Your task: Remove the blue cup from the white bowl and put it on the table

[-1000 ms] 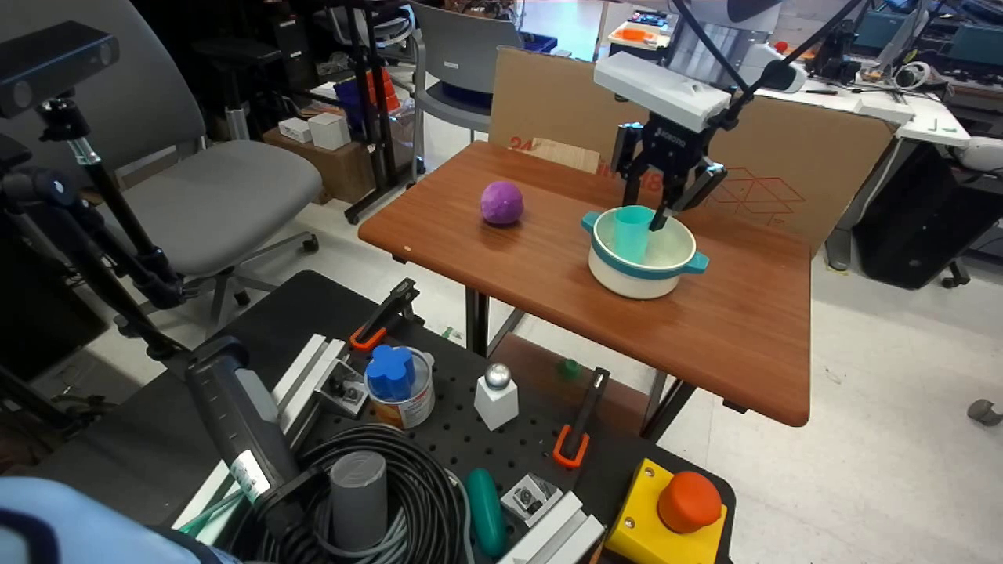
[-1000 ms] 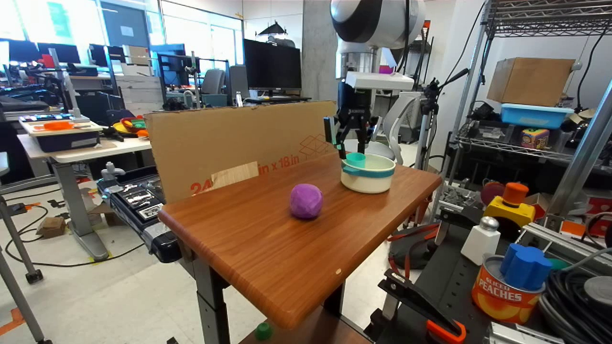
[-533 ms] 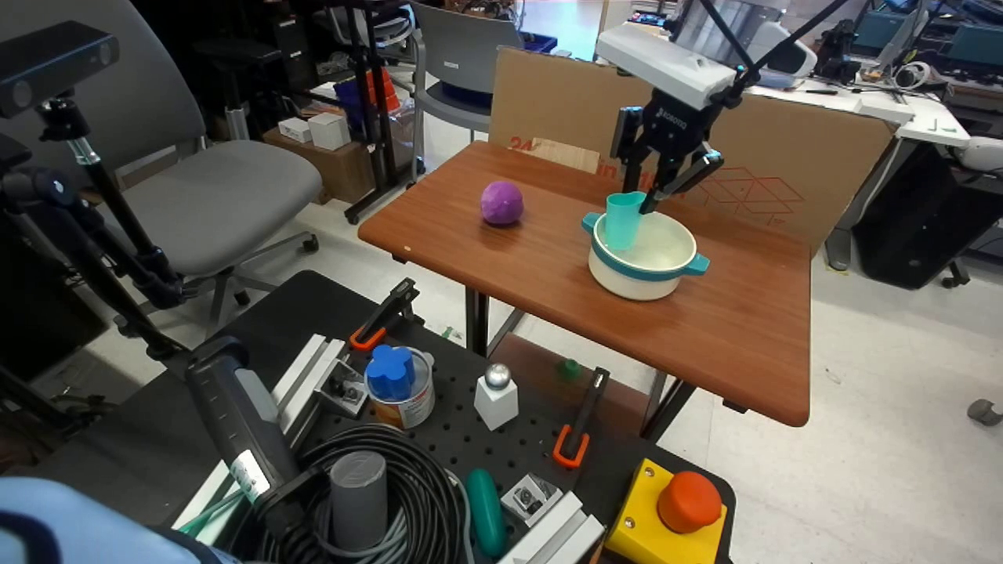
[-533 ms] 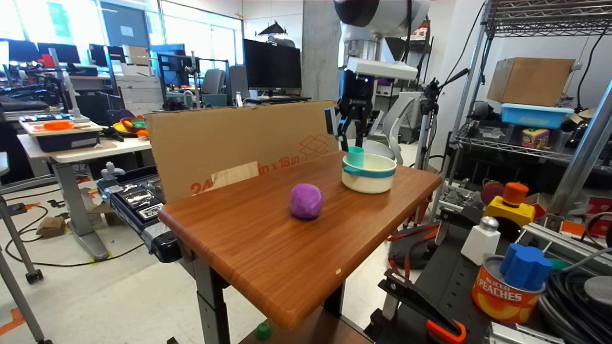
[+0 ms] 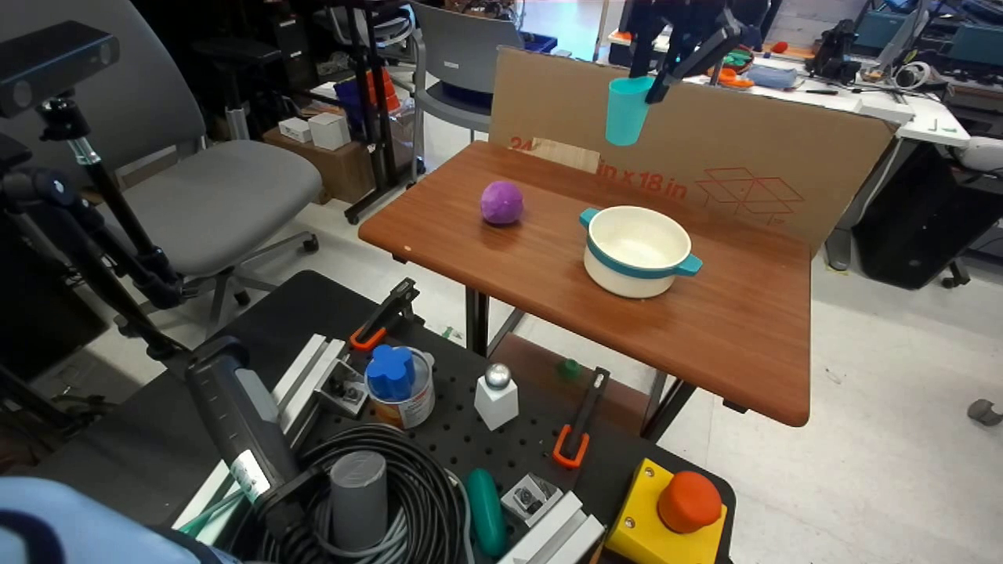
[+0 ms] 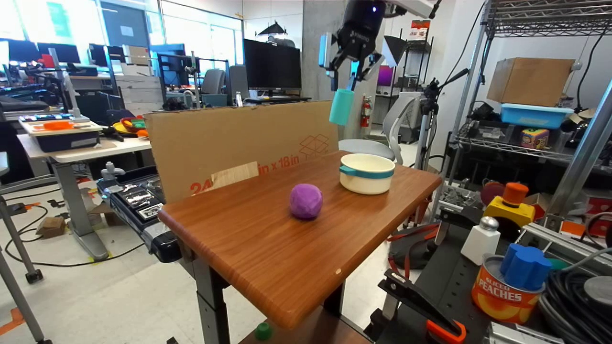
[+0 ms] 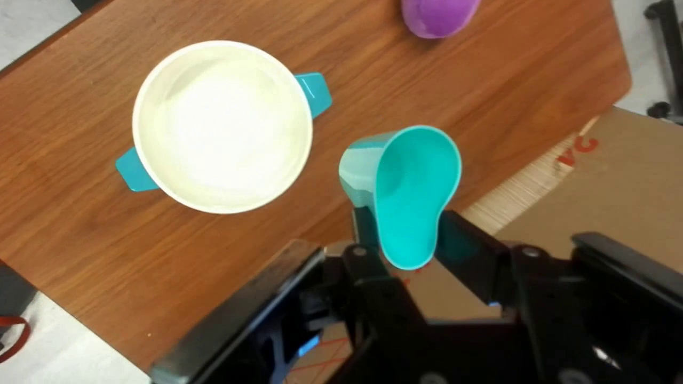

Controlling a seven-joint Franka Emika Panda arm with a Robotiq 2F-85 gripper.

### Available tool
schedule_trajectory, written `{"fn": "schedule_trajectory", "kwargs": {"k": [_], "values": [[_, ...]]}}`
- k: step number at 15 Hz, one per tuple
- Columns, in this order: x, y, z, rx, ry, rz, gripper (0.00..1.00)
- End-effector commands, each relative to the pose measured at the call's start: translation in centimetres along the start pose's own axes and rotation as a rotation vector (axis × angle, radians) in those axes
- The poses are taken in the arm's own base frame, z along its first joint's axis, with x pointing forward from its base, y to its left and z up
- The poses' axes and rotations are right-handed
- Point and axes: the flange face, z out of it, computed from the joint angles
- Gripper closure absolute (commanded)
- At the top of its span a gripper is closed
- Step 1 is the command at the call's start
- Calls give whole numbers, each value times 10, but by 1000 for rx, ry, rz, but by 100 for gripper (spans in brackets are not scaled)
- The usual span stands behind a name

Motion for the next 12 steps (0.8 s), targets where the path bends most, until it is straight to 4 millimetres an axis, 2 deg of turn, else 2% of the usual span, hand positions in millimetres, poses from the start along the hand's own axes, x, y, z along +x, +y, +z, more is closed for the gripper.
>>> {"fn": "schedule_trajectory", "kwargs": {"k": [1,2,4,12], "values": [[13,-28,-18,74,35,59,90],[19,-34,-16,79,40,75,90],[35,-43,2,65,29,108,90],[77,-65,114,-26,-60,185,90]]}}
